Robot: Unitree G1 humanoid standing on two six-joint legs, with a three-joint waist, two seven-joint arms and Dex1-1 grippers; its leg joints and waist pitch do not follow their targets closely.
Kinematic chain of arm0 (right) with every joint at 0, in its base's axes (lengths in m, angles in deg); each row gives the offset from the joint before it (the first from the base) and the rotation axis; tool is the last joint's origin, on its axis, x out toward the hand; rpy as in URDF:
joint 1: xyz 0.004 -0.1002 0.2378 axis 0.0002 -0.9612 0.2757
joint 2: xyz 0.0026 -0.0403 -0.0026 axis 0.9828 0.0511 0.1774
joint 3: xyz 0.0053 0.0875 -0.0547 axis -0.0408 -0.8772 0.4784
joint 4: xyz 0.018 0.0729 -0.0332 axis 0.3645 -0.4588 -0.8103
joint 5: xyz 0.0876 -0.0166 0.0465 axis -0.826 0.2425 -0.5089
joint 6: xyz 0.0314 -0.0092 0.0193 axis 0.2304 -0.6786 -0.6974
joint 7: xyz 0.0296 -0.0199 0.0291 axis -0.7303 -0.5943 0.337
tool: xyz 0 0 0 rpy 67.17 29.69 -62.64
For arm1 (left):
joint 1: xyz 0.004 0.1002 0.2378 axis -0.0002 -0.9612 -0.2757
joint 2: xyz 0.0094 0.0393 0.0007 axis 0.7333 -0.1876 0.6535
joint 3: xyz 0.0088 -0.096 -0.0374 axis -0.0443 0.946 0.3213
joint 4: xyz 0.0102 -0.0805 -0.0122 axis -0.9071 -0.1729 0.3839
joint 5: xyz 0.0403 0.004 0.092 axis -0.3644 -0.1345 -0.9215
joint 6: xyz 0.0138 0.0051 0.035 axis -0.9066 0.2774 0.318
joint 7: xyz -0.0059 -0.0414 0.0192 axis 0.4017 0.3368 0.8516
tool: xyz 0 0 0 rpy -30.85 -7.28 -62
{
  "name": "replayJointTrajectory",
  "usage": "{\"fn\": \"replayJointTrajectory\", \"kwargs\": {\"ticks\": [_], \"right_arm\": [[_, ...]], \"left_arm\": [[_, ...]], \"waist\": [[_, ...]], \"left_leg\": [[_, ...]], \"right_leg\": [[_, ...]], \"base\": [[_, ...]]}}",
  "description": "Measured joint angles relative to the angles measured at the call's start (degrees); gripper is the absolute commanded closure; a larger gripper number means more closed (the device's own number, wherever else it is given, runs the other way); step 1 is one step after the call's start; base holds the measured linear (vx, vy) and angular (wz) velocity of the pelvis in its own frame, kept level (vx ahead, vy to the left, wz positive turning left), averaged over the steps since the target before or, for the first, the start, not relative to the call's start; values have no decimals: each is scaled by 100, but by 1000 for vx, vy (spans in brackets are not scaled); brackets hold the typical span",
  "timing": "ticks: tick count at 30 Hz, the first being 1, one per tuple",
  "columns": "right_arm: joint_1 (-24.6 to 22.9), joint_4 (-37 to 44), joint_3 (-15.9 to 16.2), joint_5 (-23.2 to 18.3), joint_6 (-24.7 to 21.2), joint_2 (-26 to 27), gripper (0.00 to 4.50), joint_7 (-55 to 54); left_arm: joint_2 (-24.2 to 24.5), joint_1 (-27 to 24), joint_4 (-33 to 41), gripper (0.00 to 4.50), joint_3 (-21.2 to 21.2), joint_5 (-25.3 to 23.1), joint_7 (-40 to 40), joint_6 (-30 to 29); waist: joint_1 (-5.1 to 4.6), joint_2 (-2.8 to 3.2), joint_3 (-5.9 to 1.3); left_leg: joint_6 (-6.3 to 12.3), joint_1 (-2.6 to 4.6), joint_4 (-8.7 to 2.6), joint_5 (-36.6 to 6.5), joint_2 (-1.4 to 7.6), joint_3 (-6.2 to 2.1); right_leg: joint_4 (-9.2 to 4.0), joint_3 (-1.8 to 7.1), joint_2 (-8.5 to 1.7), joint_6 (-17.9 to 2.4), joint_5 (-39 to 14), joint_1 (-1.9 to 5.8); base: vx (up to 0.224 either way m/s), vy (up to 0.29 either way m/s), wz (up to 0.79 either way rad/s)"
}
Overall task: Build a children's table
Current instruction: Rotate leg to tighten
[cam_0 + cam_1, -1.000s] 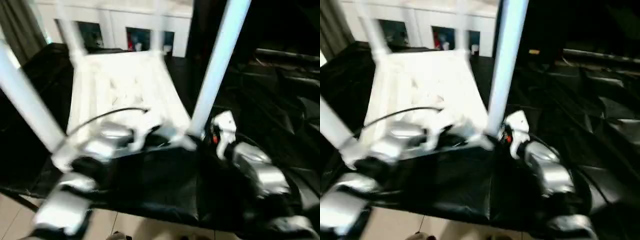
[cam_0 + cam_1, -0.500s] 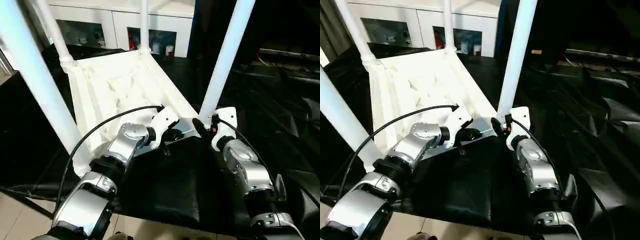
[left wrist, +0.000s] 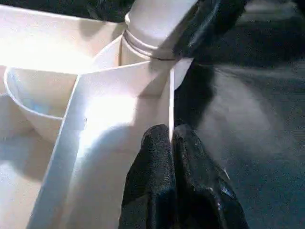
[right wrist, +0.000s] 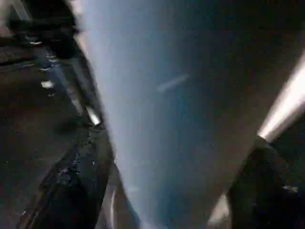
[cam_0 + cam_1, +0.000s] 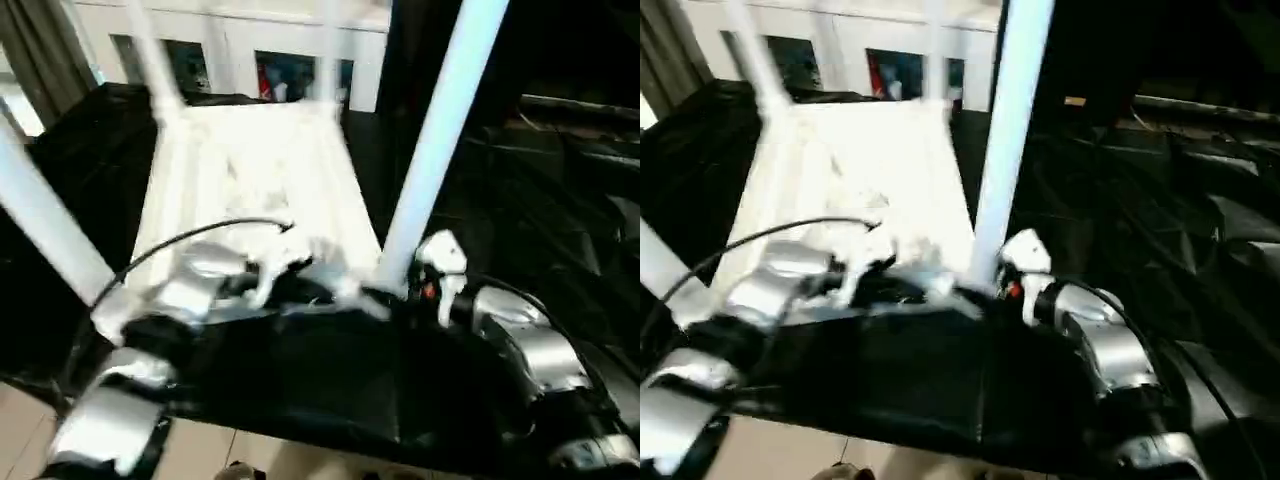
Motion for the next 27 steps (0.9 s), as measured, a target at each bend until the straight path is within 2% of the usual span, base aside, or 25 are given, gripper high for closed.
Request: {"fn": "replayJointTrajectory", "kwargs": {"ticks": [6, 7, 11, 13, 18, 20, 24, 27], "right_arm": [[-12, 106, 68, -59, -52, -96, 117, 366], [-15, 106, 68, -75, -56, -96, 144, 367], [-80, 134, 102, -128, -58, -98, 162, 389], [-86, 160, 100, -128, -59, -102, 192, 393], [-136, 243, 23, -126, -71, -79, 217, 298], [-159, 242, -37, -86, -69, 7, 233, 26], [-14, -80, -308, 167, -25, 362, 244, -1070], [94, -333, -660, 317, -75, 864, 249, -2251]], "left_arm": [[123, -2, 3, 450, -22, 14, -248, 5], [125, -2, 3, 450, -22, 19, -254, 4], [138, -12, 9, 450, -22, 46, -262, 0], [138, -15, 8, 450, -21, 50, -262, 0], [19, -15, -31, 450, -20, 40, -103, 73], [-96, 22, -99, 450, -7, -9, 137, 122], [-441, 165, -372, 450, 65, -124, 1027, 119], [-853, 330, -631, 450, 136, -272, 1850, 43]], "waist": [[48, -3, 2], [49, -4, 2], [53, -3, 3], [54, -3, 3], [71, -3, 2], [76, -3, 2], [27, -5, 2], [-16, -6, 1]], "left_leg": [[0, 1, 2, 0, 2, 1], [0, 1, 2, 0, 2, 1], [0, 0, 0, 0, 5, 1], [0, 1, 1, 0, 5, 2], [0, 2, 4, 0, 5, 2], [0, 7, 11, 1, 5, 2], [-2, 25, 23, 2, 3, 2], [-2, 33, 23, 2, 1, 2]], "right_leg": [[2, 0, 0, -2, 1, 0], [2, 0, 0, -1, 1, -1], [2, -3, 1, -1, 1, -2], [2, -3, 1, -1, 1, -2], [3, -2, 1, -2, 1, 1], [8, 0, 0, -2, 2, 5], [13, 7, 0, -2, 1, 17], [12, 9, 0, 21, -12, 22]], "base": [[0, 0, 0], [0, 0, 0], [0, 0, 0], [0, 0, 0], [0, 0, 0], [0, 0, 0], [0, 0, 0], [0, 0, 0]]}}
